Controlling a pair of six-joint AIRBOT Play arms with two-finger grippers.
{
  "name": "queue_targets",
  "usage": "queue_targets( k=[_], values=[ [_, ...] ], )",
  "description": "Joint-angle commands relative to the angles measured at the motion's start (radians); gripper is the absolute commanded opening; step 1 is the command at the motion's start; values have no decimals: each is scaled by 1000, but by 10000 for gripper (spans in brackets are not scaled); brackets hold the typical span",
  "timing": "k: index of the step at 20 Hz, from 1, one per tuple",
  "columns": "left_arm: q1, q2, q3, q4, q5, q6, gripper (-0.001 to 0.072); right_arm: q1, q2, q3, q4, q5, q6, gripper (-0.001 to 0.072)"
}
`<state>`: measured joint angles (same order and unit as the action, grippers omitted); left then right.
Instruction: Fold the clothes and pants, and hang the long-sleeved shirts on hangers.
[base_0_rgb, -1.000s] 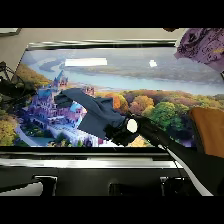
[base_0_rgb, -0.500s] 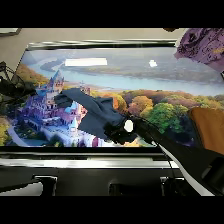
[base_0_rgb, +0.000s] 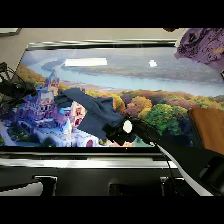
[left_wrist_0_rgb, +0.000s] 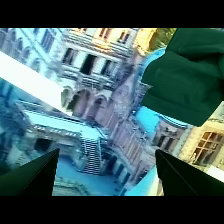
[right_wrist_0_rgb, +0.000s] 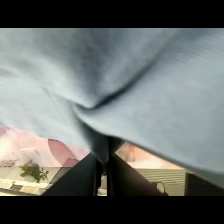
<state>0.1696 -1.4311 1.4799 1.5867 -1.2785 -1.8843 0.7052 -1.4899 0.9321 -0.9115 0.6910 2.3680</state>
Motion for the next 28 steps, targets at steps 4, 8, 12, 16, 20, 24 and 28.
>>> queue_targets(
  k=[4,8,12,16,20,24,28],
  values=[
    [70,-69,-2,-68,91,40,720,8,1,1,-23,-1,-1,32],
    [123,-204,-3,-297,167,163,720,8,11,0,-52,86,-35,32],
    [122,-304,-3,-469,253,321,720,8,21,1,-54,108,-57,32],
    [123,-359,-3,-492,280,400,720,8,21,1,-54,108,-58,32],
    [125,-395,-3,-578,306,541,720,8,21,1,-51,118,-72,32],
    [138,-435,-3,-715,306,629,720,8,21,1,-50,147,-72,32],
    [134,-449,-3,-737,303,632,709,8,21,1,-50,148,-72,32]
  ],
)
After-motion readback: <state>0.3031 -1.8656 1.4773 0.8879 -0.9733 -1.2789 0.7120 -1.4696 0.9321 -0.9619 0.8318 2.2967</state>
